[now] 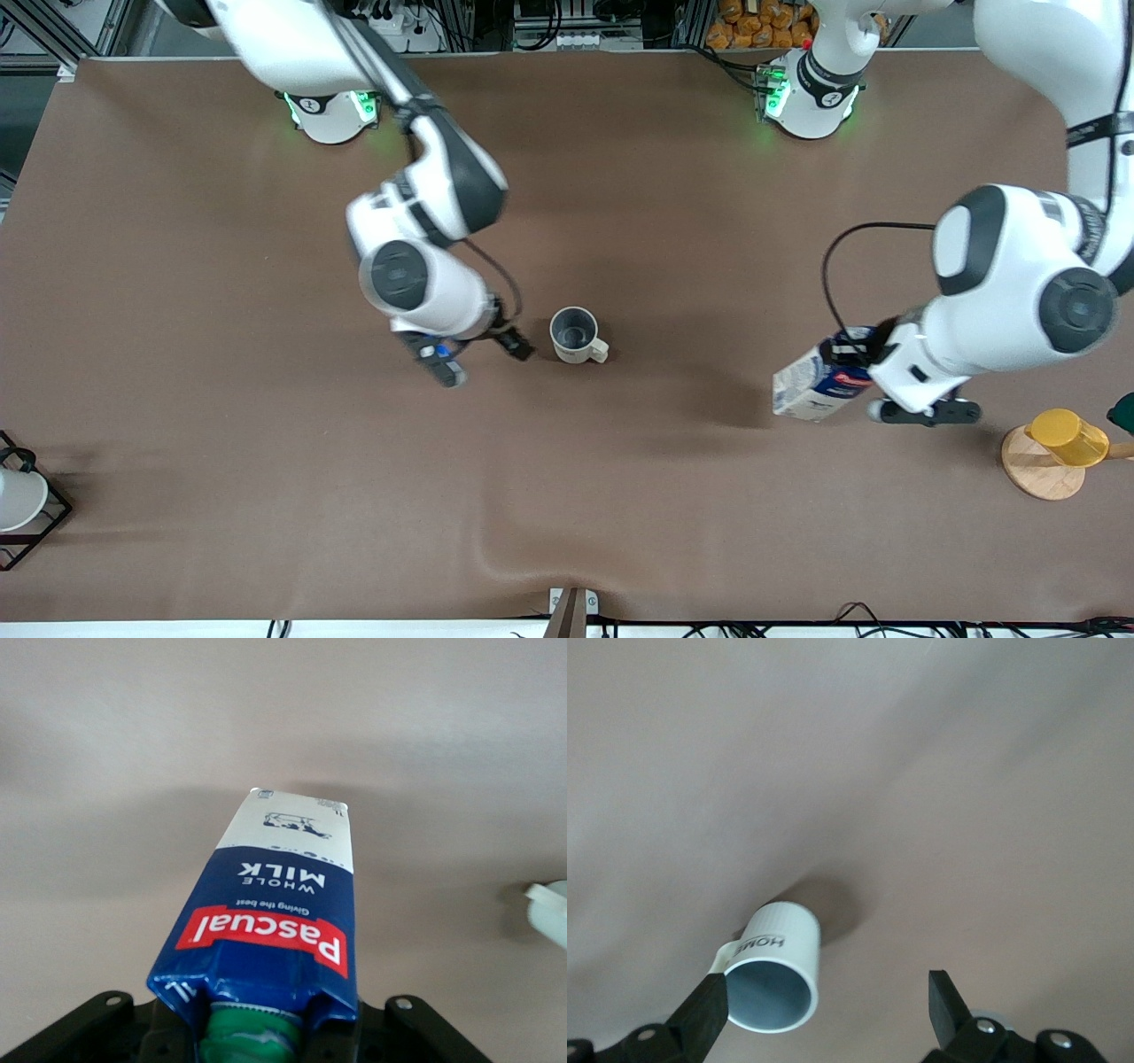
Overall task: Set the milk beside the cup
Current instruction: 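Release the mug and withdraw the right gripper while the left gripper lifts the carton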
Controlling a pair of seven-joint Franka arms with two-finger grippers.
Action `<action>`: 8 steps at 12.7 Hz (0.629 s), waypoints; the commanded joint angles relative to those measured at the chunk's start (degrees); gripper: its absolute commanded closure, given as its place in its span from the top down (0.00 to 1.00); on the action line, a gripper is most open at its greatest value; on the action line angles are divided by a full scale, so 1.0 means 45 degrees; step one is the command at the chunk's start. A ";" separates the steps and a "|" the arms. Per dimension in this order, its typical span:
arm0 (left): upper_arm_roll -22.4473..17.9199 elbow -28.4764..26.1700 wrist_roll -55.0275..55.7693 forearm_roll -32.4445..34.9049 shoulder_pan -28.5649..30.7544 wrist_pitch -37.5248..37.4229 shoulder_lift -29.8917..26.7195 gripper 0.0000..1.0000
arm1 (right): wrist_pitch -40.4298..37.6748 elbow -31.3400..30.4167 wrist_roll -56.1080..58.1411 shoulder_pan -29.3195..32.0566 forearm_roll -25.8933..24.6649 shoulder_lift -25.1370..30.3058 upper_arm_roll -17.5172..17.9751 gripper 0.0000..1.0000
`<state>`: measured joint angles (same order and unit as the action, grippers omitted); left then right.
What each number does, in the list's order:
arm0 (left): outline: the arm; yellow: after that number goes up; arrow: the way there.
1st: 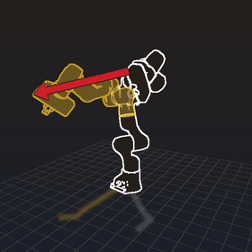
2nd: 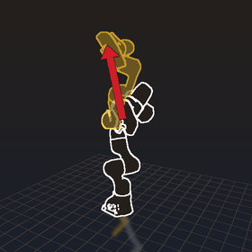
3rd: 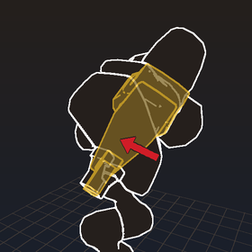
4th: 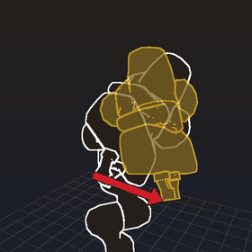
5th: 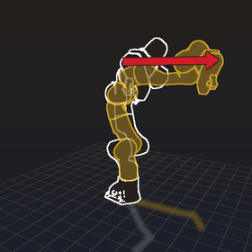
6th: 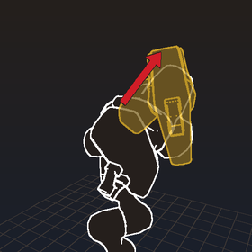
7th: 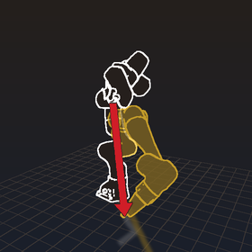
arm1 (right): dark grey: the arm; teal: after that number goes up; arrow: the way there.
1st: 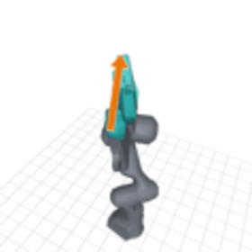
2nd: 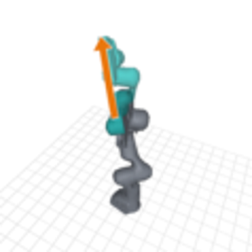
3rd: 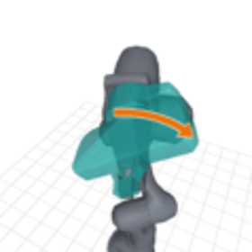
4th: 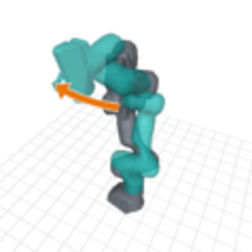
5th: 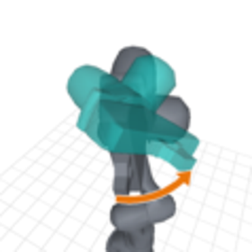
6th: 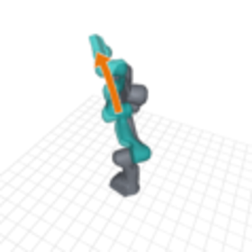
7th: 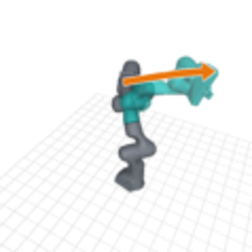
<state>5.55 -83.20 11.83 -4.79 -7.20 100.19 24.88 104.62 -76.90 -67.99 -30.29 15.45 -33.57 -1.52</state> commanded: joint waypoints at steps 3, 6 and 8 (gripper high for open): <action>0.0874 -0.0184 0.3321 -0.0069 -0.1579 -0.1619 -0.0802 0.00 | -0.2777 -0.0234 0.3694 0.2155 -0.1167 0.1481 -0.0032 1.00; 0.1361 -0.0125 0.5606 -0.0089 -0.2927 -0.1834 -0.0822 0.00 | -0.3540 -0.0430 0.7303 0.3815 -0.1617 0.1892 -0.0032 1.00; 0.1830 -0.0106 0.6936 -0.0166 -0.3573 -0.1873 -0.0822 0.00 | -0.3737 -0.0430 0.9105 0.4832 -0.1617 0.1971 -0.0032 1.00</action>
<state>12.55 -83.22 38.37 -4.79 -21.35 92.68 22.15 88.30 -76.67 -33.35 -12.22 8.85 -26.83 -2.76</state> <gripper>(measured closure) 0.700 0.000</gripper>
